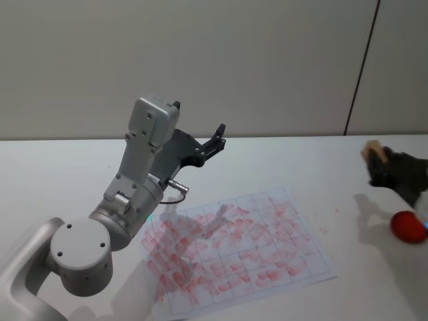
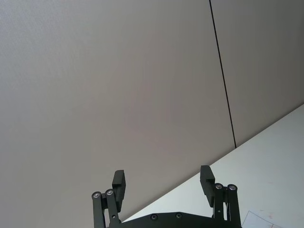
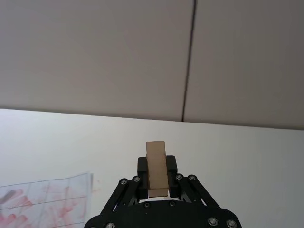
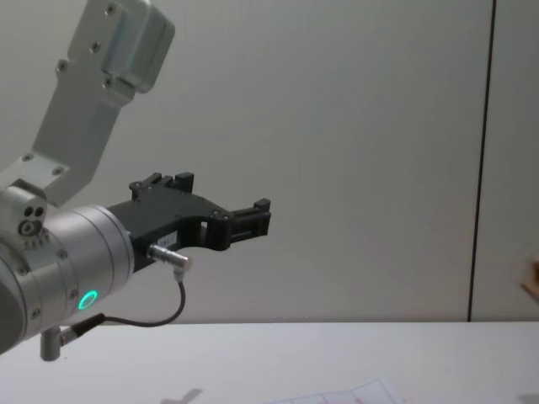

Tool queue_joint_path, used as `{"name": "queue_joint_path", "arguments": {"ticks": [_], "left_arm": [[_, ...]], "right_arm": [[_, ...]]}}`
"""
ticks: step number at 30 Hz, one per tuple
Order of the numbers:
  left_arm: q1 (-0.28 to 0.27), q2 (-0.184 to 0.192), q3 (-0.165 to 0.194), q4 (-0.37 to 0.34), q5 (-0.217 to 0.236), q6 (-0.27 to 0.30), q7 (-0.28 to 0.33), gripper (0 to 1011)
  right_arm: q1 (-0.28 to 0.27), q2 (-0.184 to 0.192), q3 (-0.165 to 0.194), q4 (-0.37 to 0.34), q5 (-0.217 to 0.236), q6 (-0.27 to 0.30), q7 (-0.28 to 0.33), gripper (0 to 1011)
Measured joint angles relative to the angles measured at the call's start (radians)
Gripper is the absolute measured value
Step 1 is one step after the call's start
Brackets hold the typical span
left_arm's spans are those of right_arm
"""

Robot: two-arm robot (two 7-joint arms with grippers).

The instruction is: Use the one hand to pick up the stamp and affix it onto the A4 paper.

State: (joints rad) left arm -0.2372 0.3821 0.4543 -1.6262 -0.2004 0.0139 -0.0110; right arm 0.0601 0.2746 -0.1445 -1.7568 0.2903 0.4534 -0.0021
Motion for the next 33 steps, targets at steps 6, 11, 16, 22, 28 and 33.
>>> {"name": "queue_joint_path", "arguments": {"ticks": [6,11,16,22,28,33], "left_arm": [[0.0,0.0,0.0,0.0,0.0,0.0,0.0,1001],[0.0,0.0,0.0,0.0,0.0,0.0,0.0,1001],[0.0,0.0,0.0,0.0,0.0,0.0,0.0,1001],[0.0,0.0,0.0,0.0,0.0,0.0,0.0,1001],[0.0,0.0,0.0,0.0,0.0,0.0,0.0,1001],[0.0,0.0,0.0,0.0,0.0,0.0,0.0,1001]], "right_arm": [[0.041,-0.041,-0.042,0.038,-0.049,0.024,0.053,216],[0.07,-0.073,-0.072,0.081,-0.081,0.035,0.084,216],[0.102,-0.108,-0.102,0.137,-0.113,0.041,0.106,214],[0.129,-0.137,-0.125,0.189,-0.138,0.042,0.12,216],[0.155,-0.165,-0.143,0.244,-0.157,0.042,0.126,214],[0.175,-0.186,-0.156,0.293,-0.17,0.045,0.125,214]]}}
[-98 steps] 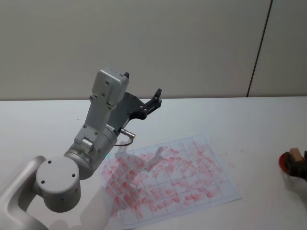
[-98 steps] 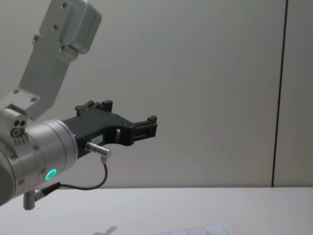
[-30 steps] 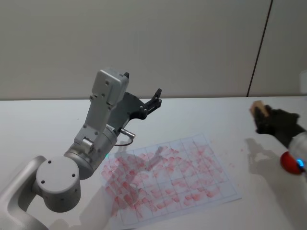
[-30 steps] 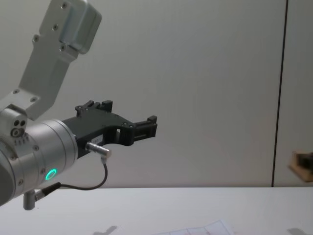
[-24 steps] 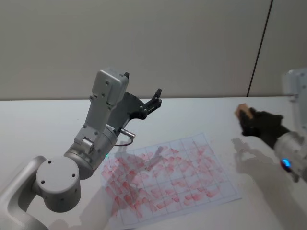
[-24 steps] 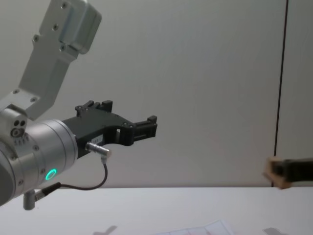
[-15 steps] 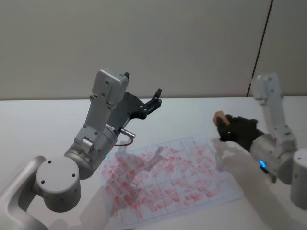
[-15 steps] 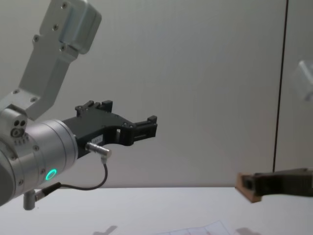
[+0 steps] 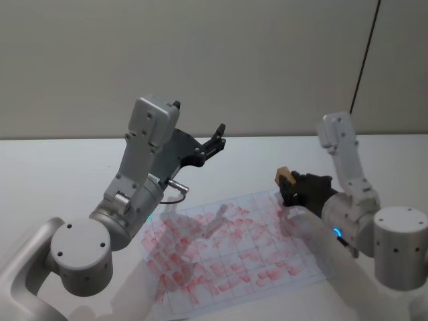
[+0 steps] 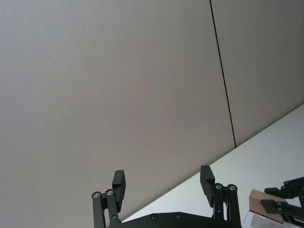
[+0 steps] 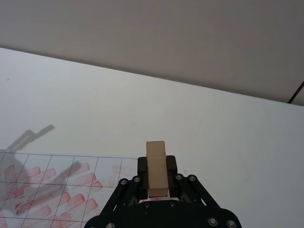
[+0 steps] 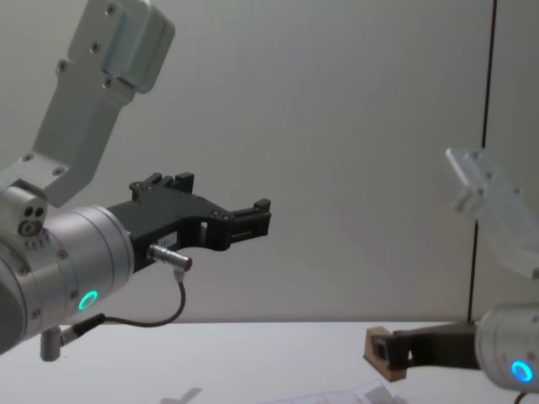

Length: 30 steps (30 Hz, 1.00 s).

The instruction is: Use the one hand to pick up the stamp and affix it onto the A4 paper.

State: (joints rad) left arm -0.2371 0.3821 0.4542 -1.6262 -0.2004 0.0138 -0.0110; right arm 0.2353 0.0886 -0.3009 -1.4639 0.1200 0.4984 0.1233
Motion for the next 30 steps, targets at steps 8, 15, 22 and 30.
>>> {"name": "queue_joint_path", "arguments": {"ticks": [8,15,22,30], "left_arm": [[0.0,0.0,0.0,0.0,0.0,0.0,0.0,1001],[0.0,0.0,0.0,0.0,0.0,0.0,0.0,1001],[0.0,0.0,0.0,0.0,0.0,0.0,0.0,1001],[0.0,0.0,0.0,0.0,0.0,0.0,0.0,1001]], "right_arm": [[0.027,-0.026,-0.013,0.072,-0.014,0.001,-0.012,214],[0.043,-0.04,-0.018,0.113,-0.022,0.001,-0.02,214],[0.058,-0.053,-0.022,0.152,-0.034,0.0,-0.032,214],[0.07,-0.062,-0.023,0.174,-0.042,0.004,-0.037,216]]}}
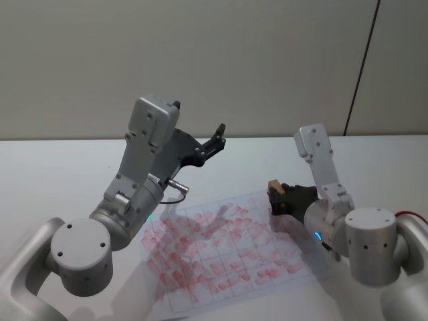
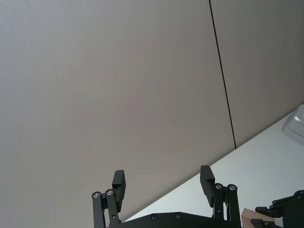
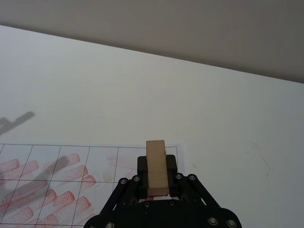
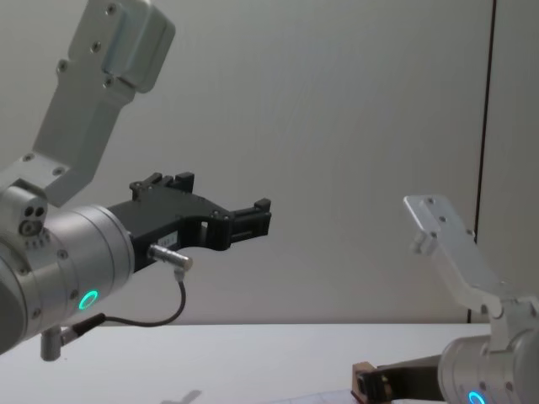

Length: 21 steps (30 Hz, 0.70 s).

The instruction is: Use the one hand to pick up the stamp and affix it onto the A4 paper.

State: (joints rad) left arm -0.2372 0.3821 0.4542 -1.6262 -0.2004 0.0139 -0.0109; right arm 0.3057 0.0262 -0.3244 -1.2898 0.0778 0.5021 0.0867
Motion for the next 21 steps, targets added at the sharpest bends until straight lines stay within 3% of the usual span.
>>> {"name": "queue_joint_path", "arguments": {"ticks": [21], "left_arm": [[0.0,0.0,0.0,0.0,0.0,0.0,0.0,1001]], "right_arm": [[0.029,-0.018,-0.014,0.031,-0.034,0.042,0.04,214]]}}
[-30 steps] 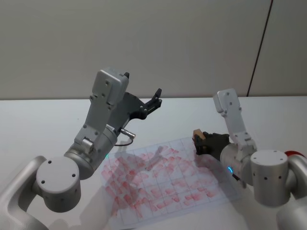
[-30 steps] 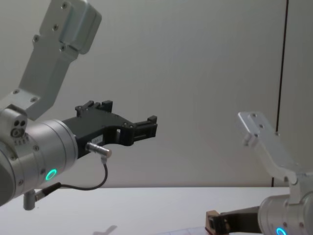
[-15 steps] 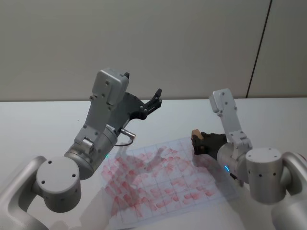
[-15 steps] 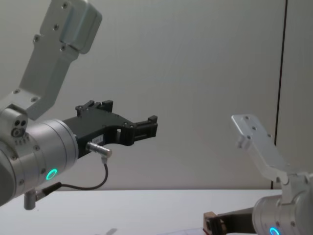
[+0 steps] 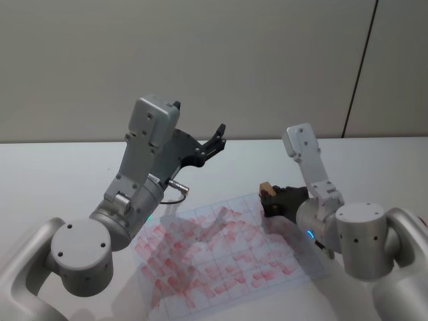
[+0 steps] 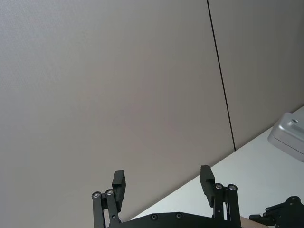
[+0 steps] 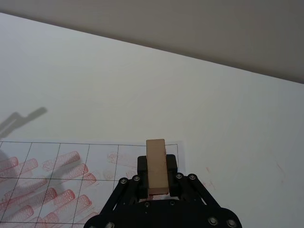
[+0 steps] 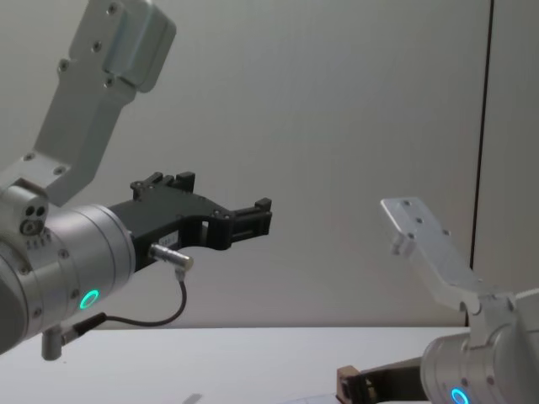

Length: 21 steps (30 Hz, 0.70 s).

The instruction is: Use the one hand to pick up the stamp and affix it onto the A4 paper.

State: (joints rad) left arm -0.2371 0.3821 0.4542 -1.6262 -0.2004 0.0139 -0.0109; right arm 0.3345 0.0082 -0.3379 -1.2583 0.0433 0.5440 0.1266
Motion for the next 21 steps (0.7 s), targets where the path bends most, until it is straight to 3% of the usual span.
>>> {"name": "queue_joint_path", "arguments": {"ticks": [13,21], "left_arm": [[0.0,0.0,0.0,0.0,0.0,0.0,0.0,1001],[0.0,0.0,0.0,0.0,0.0,0.0,0.0,1001]], "right_arm": [[-0.004,0.002,-0.001,-0.013,-0.014,0.012,0.008,216],[-0.035,0.019,0.004,-0.072,-0.02,0.007,-0.006,216]]}}
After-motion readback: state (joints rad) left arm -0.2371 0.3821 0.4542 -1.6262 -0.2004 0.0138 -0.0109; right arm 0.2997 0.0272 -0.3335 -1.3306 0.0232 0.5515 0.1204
